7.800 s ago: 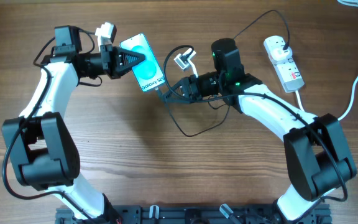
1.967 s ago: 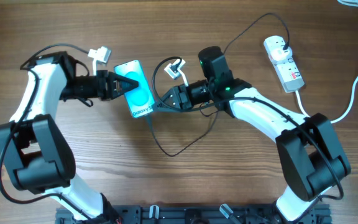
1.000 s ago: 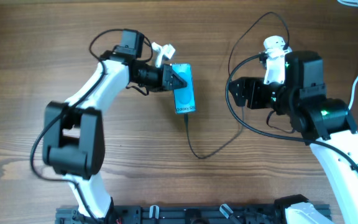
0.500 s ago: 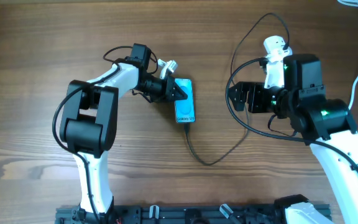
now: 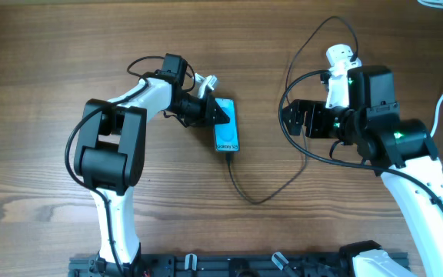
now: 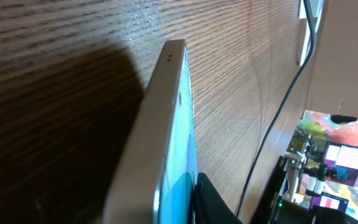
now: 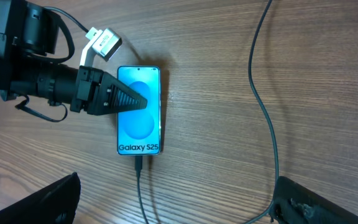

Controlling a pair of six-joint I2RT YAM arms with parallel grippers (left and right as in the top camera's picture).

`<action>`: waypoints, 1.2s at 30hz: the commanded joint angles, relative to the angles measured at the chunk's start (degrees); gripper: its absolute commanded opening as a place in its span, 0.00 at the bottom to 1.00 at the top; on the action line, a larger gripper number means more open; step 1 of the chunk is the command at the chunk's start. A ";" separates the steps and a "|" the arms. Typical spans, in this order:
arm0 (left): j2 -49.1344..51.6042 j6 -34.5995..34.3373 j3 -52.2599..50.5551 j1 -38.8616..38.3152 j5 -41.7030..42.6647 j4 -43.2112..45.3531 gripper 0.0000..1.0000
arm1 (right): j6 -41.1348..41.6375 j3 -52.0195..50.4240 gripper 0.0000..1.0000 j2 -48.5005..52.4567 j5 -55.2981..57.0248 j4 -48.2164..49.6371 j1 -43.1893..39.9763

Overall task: Plug charger to phone and switch on socket
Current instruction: 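Lower the plugged-in phone flat onto the table with the left gripper, then open the left gripper and lift it off the phone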

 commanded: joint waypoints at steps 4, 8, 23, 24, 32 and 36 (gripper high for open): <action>1.42 -0.42 0.98 -0.15 -8.44 0.17 0.15 | 2.01 0.42 1.00 1.88 0.98 0.04 0.13; 1.42 -0.39 1.01 -0.15 -8.46 0.22 0.21 | 2.03 0.42 1.00 2.25 0.98 0.20 0.13; 1.42 -4.92 1.01 -0.15 -11.43 -0.07 0.28 | 2.03 0.31 1.00 6.95 0.96 0.63 0.13; 1.38 -4.92 1.01 -0.09 -11.43 -0.04 0.32 | 2.56 0.31 1.00 7.56 0.96 0.68 0.13; -14.95 -4.92 1.11 3.26 -25.46 -6.12 0.97 | 3.30 0.31 1.00 8.94 1.70 1.68 0.13; -31.32 -4.94 1.11 3.87 -34.60 -10.12 1.00 | 3.32 0.31 1.00 8.94 4.24 2.45 0.13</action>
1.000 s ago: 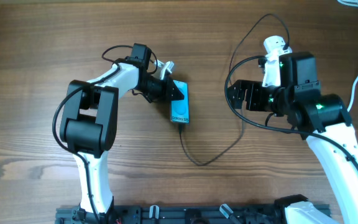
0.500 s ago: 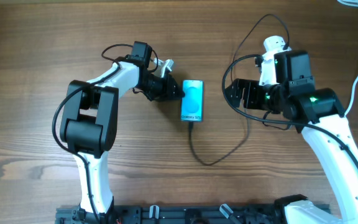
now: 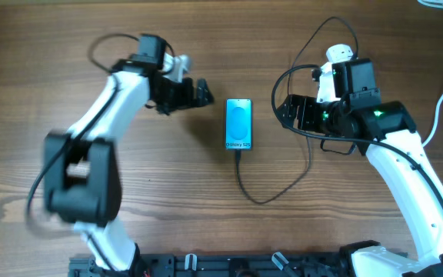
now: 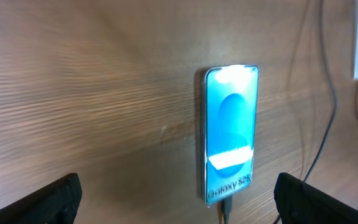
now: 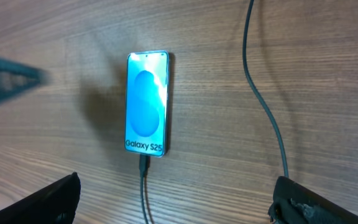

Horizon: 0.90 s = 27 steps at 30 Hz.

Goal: Plug charger to phone and switch on socket

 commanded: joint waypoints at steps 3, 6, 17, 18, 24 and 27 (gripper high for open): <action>-23.87 -0.79 0.13 0.09 -16.72 -3.43 1.00 | 0.28 0.31 1.00 0.31 4.33 0.46 0.13; -33.88 -0.81 0.13 0.09 -22.47 -6.93 1.00 | 0.24 0.37 1.00 0.02 4.63 0.79 0.13; -52.74 -0.74 0.13 0.09 -27.98 -19.78 1.00 | -4.17 3.76 1.00 -17.18 18.16 0.92 0.13; -53.09 -0.74 0.13 0.09 -28.00 -20.52 1.00 | -5.11 3.76 1.00 -20.57 20.24 0.96 0.13; -53.09 -0.74 0.13 0.09 -27.98 -21.90 1.00 | -13.88 3.76 0.98 -37.57 22.62 2.36 0.13; -53.09 -0.74 0.13 0.09 -27.98 -21.88 1.00 | -14.97 3.76 1.00 -43.85 23.45 2.71 0.13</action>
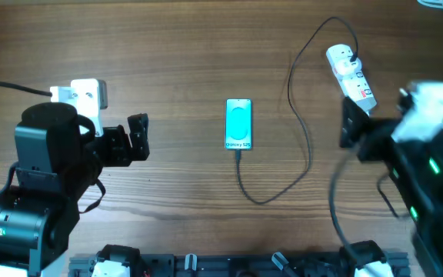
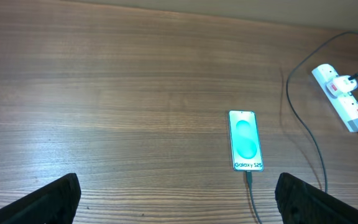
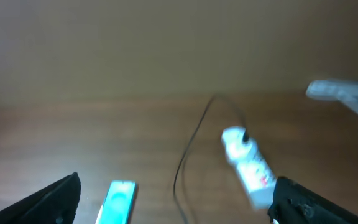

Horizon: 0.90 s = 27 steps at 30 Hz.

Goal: Plug charger to phone and switch on socket

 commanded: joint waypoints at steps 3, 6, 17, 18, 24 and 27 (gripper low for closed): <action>-0.15 -0.31 0.02 -0.07 -0.96 -0.02 1.00 | -3.34 1.05 1.00 -9.05 3.56 -0.22 0.13; -0.15 -0.31 0.02 -0.07 -0.96 -0.02 1.00 | -3.23 1.05 1.00 -10.03 3.56 -3.98 0.13; -0.15 -0.31 0.02 -0.07 -0.96 -0.04 1.00 | -8.00 0.57 0.99 -9.77 6.56 -27.69 0.13; -0.15 -0.31 0.02 -0.07 -0.96 -0.02 1.00 | -9.03 0.57 1.00 -9.77 6.56 -27.76 0.13; -0.15 -0.31 0.02 -0.07 -0.96 -0.02 1.00 | -9.25 0.57 1.00 -10.71 6.56 -27.78 -1.22; -0.15 -0.31 0.02 -0.07 -0.96 -0.02 1.00 | -10.14 0.55 1.00 -12.68 6.40 -27.56 -3.45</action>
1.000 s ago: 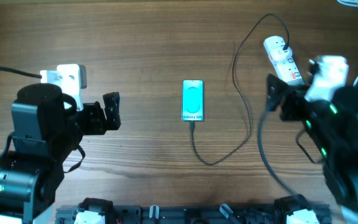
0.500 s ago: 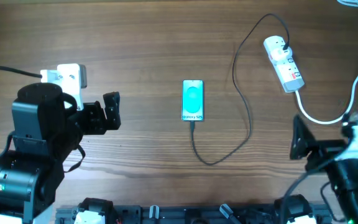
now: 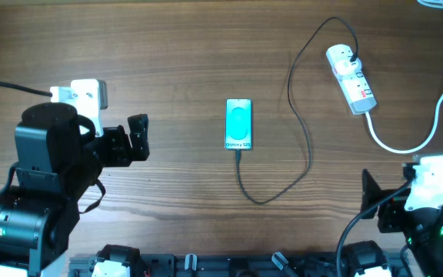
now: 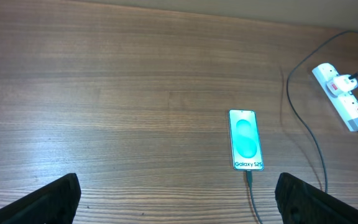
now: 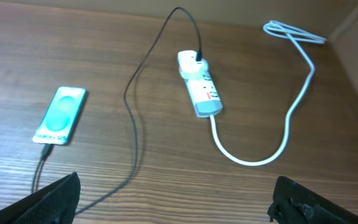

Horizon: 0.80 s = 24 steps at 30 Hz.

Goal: Plug charger to phone and switch on socket

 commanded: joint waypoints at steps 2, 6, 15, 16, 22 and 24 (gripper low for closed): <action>-0.15 -0.31 0.02 -0.07 -0.94 0.13 1.00 | -1.73 -1.05 1.00 -5.27 0.33 1.92 -4.11; -0.15 -0.31 0.02 -0.07 -0.94 0.13 1.00 | -1.77 -8.72 1.00 -13.29 -2.93 15.58 -8.26; -0.15 -0.31 0.02 -0.07 -0.94 0.15 1.00 | -2.19 -48.22 1.00 -29.73 -6.67 64.98 -10.88; -0.15 -0.31 0.02 -0.07 -0.94 0.15 1.00 | -2.16 -50.95 1.00 -30.01 -7.78 68.41 -11.06; -0.15 -0.31 0.02 -0.07 -0.94 0.15 1.00 | 2.64 -61.57 1.00 -29.99 -10.03 76.94 -12.63; -0.15 -0.31 0.02 -0.07 -0.94 0.15 1.00 | 2.56 -62.60 1.00 -29.99 -10.62 76.89 -13.16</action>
